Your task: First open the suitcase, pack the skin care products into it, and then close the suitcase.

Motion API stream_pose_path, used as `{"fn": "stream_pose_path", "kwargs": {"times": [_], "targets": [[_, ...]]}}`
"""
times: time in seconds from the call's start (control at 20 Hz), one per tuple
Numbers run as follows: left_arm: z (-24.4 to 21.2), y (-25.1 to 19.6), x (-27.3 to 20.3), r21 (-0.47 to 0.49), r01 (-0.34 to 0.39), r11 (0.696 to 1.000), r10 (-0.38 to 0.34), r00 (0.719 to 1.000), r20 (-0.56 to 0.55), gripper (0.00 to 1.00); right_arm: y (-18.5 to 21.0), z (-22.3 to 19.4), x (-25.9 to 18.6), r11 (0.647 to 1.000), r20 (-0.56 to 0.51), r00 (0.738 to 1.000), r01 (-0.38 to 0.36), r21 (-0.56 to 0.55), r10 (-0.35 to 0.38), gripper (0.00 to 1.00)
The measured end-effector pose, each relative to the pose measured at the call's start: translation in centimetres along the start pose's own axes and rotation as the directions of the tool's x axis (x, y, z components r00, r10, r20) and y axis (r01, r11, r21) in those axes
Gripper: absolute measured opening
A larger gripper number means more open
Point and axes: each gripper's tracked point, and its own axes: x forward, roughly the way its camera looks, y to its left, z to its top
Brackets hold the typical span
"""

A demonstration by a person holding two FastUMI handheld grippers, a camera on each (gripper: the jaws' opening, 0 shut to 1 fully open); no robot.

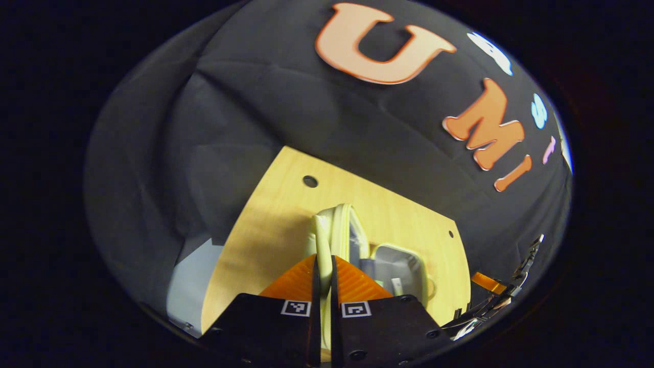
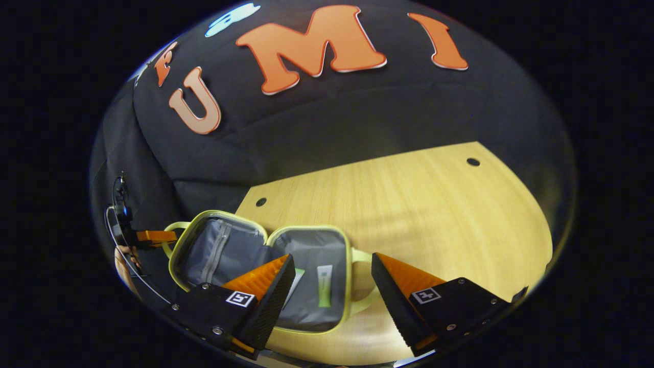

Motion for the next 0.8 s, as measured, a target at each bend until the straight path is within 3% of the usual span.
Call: {"fn": "stream_pose_path", "kwargs": {"times": [0.3,0.5,0.65,0.8], "targets": [[-0.7,-15.1,-1.9,0.074,0.077,0.994,-0.082,0.995,0.06,0.08,-7.7,2.8,-3.4,0.991,0.067,0.998,0.006,-0.131,0.003,0.96],[-3.7,-23.6,1.5,0.152,0.106,0.983,-0.115,0.992,0.051,0.08,-12.0,3.0,-5.2,0.987,0.073,0.997,0.0,-0.159,0.012,0.96],[-7.4,-29.6,4.6,0.154,0.181,0.971,-0.185,0.983,0.011,0.08,-15.0,3.2,-6.0,0.99,0.073,0.997,-0.002,-0.138,0.013,0.95],[-11.5,-33.7,7.7,0.141,0.22,0.965,-0.21,0.974,-0.08,0.08,-17.7,3.2,-6.8,0.992,0.086,0.996,0.013,-0.125,-0.002,0.95]]}}
